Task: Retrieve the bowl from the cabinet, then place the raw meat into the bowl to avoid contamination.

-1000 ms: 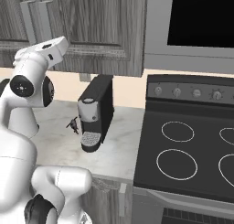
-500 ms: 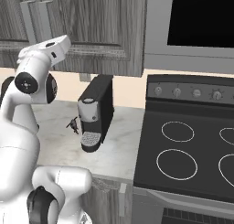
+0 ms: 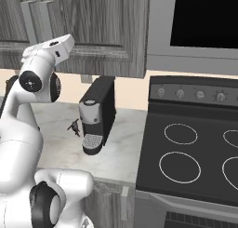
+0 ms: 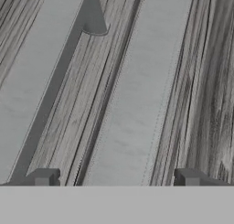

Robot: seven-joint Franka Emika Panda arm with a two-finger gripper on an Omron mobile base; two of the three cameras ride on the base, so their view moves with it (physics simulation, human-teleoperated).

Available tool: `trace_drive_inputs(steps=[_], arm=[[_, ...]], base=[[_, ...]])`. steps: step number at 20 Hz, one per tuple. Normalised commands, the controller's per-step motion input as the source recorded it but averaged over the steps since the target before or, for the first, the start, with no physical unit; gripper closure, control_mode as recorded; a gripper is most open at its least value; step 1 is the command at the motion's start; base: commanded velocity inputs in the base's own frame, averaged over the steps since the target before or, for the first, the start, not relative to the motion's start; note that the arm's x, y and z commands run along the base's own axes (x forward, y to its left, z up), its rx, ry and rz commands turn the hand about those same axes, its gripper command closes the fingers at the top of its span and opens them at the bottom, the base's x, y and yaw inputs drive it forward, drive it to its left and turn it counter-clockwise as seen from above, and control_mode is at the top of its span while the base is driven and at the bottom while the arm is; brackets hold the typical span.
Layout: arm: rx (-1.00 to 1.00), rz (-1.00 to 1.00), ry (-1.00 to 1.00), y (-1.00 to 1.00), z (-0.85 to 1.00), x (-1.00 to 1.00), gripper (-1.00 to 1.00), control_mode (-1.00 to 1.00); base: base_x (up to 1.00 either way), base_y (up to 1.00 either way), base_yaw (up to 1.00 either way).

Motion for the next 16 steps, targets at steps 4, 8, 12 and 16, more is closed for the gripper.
trace_drive_inputs(steps=[4, 8, 12, 16], arm=[[0.00, -0.01, 0.00, 0.00, 0.00, 0.18, -1.00, -1.00], [0.00, -0.02, 0.00, 0.06, 0.00, 0.21, 1.00, -1.00], [-0.01, -0.03, 0.00, 0.14, 0.00, 0.21, 1.00, -1.00], [0.00, -0.03, 0.00, 0.12, 0.00, 0.18, 1.00, -1.00]], base=[[0.00, 0.00, 0.00], [0.00, 0.00, 0.00], [0.00, 0.00, 0.00], [0.00, 0.00, 0.00]])
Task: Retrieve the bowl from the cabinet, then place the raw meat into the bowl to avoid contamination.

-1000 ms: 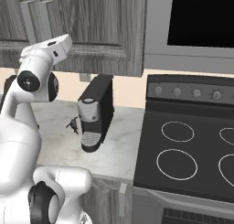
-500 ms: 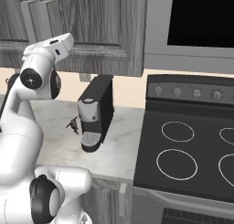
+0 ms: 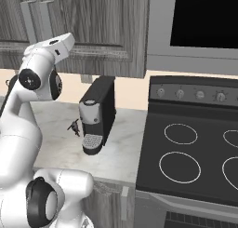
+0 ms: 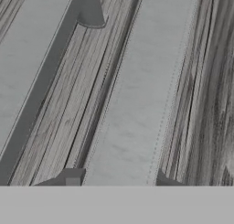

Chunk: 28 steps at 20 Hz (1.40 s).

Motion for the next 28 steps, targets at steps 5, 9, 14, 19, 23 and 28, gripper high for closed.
trace_drive_inputs(steps=[5, 9, 14, 19, 23, 28], arm=[[0.00, 0.00, 0.00, 0.02, 0.00, 0.03, 1.00, -1.00], [0.00, 0.00, 0.00, 0.00, 0.00, 0.00, 1.00, -1.00], [0.00, 0.00, 0.03, 0.00, 0.00, -0.19, 1.00, -1.00], [0.00, 0.00, 0.12, 0.00, 0.06, -0.40, 1.00, -1.00], [-0.02, 0.00, 0.18, 0.00, 0.18, -0.44, 1.00, -1.00], [-0.04, -0.01, 0.20, -0.02, 0.17, -0.56, 1.00, -1.00]], base=[[0.00, 0.00, 0.00], [0.00, 0.00, 0.00], [0.00, 0.00, 0.00], [0.00, 0.00, 0.00], [0.00, 0.00, 0.00], [0.00, 0.00, 0.00]])
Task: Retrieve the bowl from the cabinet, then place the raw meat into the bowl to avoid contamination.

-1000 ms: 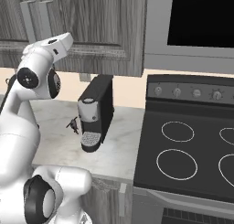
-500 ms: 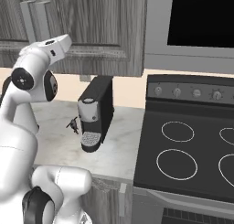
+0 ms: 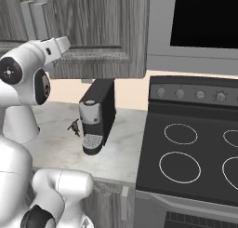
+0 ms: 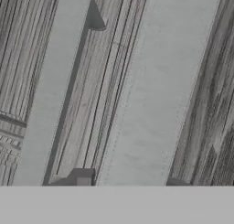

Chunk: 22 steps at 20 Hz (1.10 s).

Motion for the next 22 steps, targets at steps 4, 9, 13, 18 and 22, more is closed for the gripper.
trace_drive_inputs(steps=[4, 9, 13, 18, 22], arm=[[-0.06, -0.08, 0.18, -0.14, 0.02, -0.72, 1.00, -1.00], [-0.01, -0.09, 0.04, -0.26, -0.01, -0.78, 1.00, -1.00], [0.00, -0.05, 0.00, -0.35, -0.01, -0.75, 1.00, -1.00], [0.00, -0.04, 0.00, -0.43, 0.00, -0.73, 1.00, -1.00], [0.00, -0.02, 0.00, -0.48, -0.01, -0.72, 1.00, -1.00]], base=[[0.00, 0.00, 0.00], [0.00, 0.00, 0.00], [0.00, 0.00, 0.00], [0.00, 0.00, 0.00], [0.00, 0.00, 0.00]])
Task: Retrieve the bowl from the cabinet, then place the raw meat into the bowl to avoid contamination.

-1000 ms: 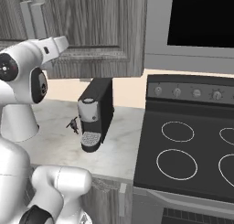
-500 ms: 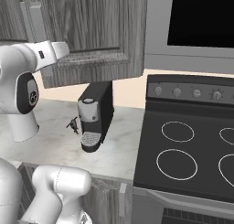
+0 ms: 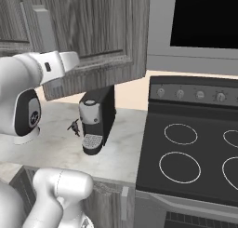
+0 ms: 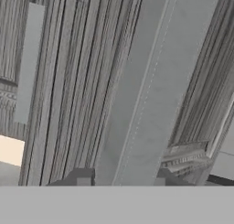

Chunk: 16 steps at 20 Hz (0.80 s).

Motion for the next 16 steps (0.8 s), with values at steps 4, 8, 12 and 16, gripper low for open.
trace_drive_inputs(steps=[4, 8, 12, 16], arm=[[0.00, -0.02, 0.00, -0.42, 0.00, -0.66, 1.00, -1.00], [0.00, -0.01, 0.00, -0.15, 0.00, -0.43, 1.00, -1.00], [0.00, 0.00, 0.00, 0.00, 0.00, -0.18, -1.00, -1.00], [0.00, 0.00, 0.00, 0.04, 0.00, -0.11, -1.00, -1.00]], base=[[0.00, 0.00, 0.00], [0.00, 0.00, 0.00], [0.00, 0.00, 0.00], [0.00, 0.00, 0.00]])
